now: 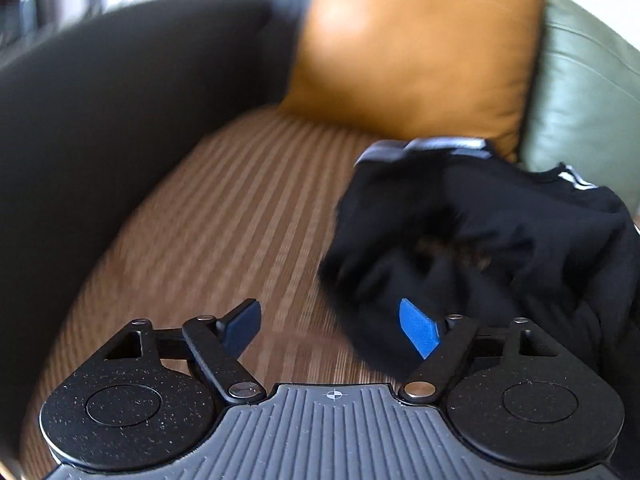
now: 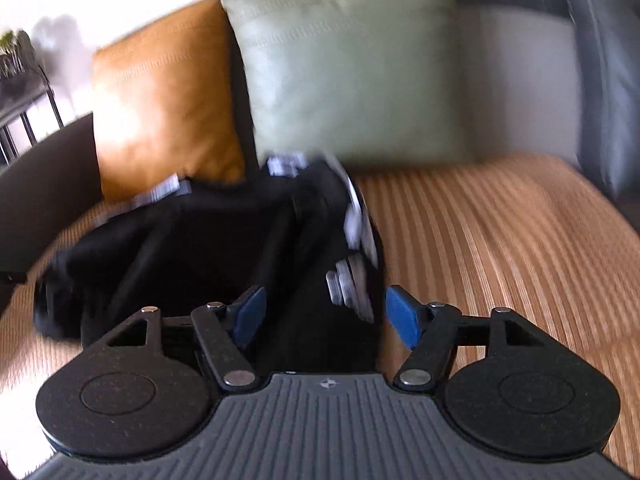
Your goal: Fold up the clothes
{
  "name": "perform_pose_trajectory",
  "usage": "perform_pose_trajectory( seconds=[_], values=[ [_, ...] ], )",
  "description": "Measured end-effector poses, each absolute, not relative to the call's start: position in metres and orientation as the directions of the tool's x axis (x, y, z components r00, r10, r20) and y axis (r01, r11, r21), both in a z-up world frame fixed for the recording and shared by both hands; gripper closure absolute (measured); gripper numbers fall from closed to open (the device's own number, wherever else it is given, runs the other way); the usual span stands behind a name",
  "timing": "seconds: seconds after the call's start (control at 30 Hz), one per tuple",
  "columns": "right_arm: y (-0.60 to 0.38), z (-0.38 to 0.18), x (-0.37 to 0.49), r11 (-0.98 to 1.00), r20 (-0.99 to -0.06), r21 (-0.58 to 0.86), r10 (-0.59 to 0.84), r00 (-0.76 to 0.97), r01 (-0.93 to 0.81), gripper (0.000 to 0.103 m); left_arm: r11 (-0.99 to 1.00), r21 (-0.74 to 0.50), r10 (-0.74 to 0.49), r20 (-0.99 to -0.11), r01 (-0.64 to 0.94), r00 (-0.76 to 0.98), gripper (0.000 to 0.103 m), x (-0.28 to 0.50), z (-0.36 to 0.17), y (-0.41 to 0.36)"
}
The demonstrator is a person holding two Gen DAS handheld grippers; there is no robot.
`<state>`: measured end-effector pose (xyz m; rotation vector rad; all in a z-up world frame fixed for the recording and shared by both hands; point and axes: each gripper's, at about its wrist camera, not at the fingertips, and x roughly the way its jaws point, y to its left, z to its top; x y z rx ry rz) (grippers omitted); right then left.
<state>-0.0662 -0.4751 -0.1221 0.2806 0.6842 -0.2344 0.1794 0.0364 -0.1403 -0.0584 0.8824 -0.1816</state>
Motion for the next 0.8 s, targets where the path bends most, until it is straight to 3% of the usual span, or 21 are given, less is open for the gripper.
perform_pose_trajectory(
  seconds=[0.23, 0.47, 0.5, 0.57, 0.6, 0.63, 0.73, 0.8],
  values=[
    [-0.458, -0.148, -0.114, 0.917, -0.699, 0.186, -0.129, 0.704, 0.354, 0.029, 0.951, -0.307, -0.279, -0.774, 0.048, 0.569, 0.017, 0.177, -0.172, 0.038],
    [-0.46, -0.171, -0.127, 0.885, -0.706, 0.243, -0.12, 0.698, 0.398, 0.028, 0.948, -0.313, -0.28, -0.754, 0.049, 0.594, 0.007, 0.179, -0.19, 0.006],
    [-0.461, -0.176, -0.126, 0.88, -0.707, 0.253, -0.116, 0.698, 0.402, 0.028, 0.946, -0.319, -0.286, -0.749, 0.054, 0.598, 0.011, 0.178, -0.192, 0.002],
    [-0.462, -0.184, -0.122, 0.869, -0.706, 0.278, -0.104, 0.7, 0.41, 0.028, 0.94, -0.333, -0.308, -0.739, 0.072, 0.599, 0.029, 0.175, -0.193, -0.002],
    [-0.462, -0.187, -0.12, 0.862, -0.707, 0.291, -0.099, 0.7, 0.415, 0.028, 0.937, -0.339, -0.318, -0.735, 0.081, 0.599, 0.051, 0.173, -0.193, -0.004],
    [-0.463, -0.192, -0.118, 0.854, -0.708, 0.305, -0.091, 0.7, 0.42, 0.028, 0.94, -0.333, -0.312, -0.737, 0.081, 0.599, 0.064, 0.172, -0.193, -0.003],
    [-0.462, -0.196, -0.117, 0.853, -0.705, 0.321, -0.075, 0.705, 0.412, 0.026, 0.932, -0.358, -0.32, -0.736, 0.057, 0.597, 0.085, 0.17, -0.194, 0.007],
    [-0.461, -0.197, -0.117, 0.854, -0.702, 0.331, -0.062, 0.709, 0.402, 0.026, 0.908, -0.417, -0.355, -0.724, 0.036, 0.591, 0.09, 0.17, -0.192, 0.017]
  ],
)
